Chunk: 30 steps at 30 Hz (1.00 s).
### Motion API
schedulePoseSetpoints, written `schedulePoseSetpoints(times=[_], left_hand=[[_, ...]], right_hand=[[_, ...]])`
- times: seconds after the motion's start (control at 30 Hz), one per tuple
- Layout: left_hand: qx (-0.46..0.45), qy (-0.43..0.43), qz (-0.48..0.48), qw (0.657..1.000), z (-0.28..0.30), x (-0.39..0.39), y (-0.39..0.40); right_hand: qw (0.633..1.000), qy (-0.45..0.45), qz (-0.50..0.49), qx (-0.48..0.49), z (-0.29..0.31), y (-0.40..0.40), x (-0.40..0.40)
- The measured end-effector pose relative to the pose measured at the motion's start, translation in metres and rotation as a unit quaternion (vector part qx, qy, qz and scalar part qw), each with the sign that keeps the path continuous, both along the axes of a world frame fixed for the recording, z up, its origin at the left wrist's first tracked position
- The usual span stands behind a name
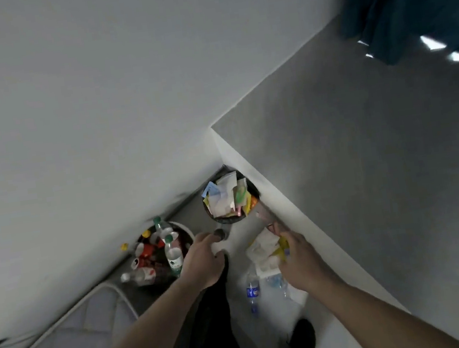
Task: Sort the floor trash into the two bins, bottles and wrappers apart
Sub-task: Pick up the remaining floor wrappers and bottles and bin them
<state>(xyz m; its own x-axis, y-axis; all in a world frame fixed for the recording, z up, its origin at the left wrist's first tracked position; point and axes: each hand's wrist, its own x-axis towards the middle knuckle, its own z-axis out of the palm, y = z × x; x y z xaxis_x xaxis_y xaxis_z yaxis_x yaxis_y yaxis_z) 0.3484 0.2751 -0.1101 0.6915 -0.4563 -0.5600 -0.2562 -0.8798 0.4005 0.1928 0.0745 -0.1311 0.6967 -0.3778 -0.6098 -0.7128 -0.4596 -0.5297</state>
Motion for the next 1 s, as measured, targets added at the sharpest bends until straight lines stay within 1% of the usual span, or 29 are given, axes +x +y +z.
schedulePoseSetpoints(times=[0.1,0.17,0.33,0.5,0.6,0.7,0.8,1.0], left_hand=[[-0.016,0.012,0.026,0.999,0.034,-0.071,0.018],[-0.010,0.031,0.037,0.999,0.050,-0.108,0.029],[-0.010,0.032,0.061,0.998,0.079,-0.164,0.046],[-0.016,0.047,0.049,0.998,0.092,-0.193,0.060],[-0.021,0.046,0.040,0.998,0.084,-0.199,0.073],[-0.019,0.044,0.029,0.998,0.076,-0.201,0.090],[0.004,0.052,0.025,0.998,0.071,-0.211,0.108],[-0.006,0.037,0.051,0.998,0.077,-0.244,0.122]], right_hand=[[0.999,0.018,0.019,-0.035,0.045,0.001,-0.062],[0.999,0.024,0.017,-0.042,0.072,0.001,-0.097],[0.998,0.051,0.004,-0.040,0.108,0.008,-0.161],[0.997,0.067,-0.002,-0.046,0.118,0.031,-0.193],[0.994,0.080,0.010,-0.070,0.119,0.050,-0.202],[0.994,0.066,0.013,-0.087,0.122,0.066,-0.205],[0.995,0.069,0.006,-0.075,0.126,0.081,-0.218],[0.997,0.057,0.024,-0.049,0.145,0.081,-0.237]])
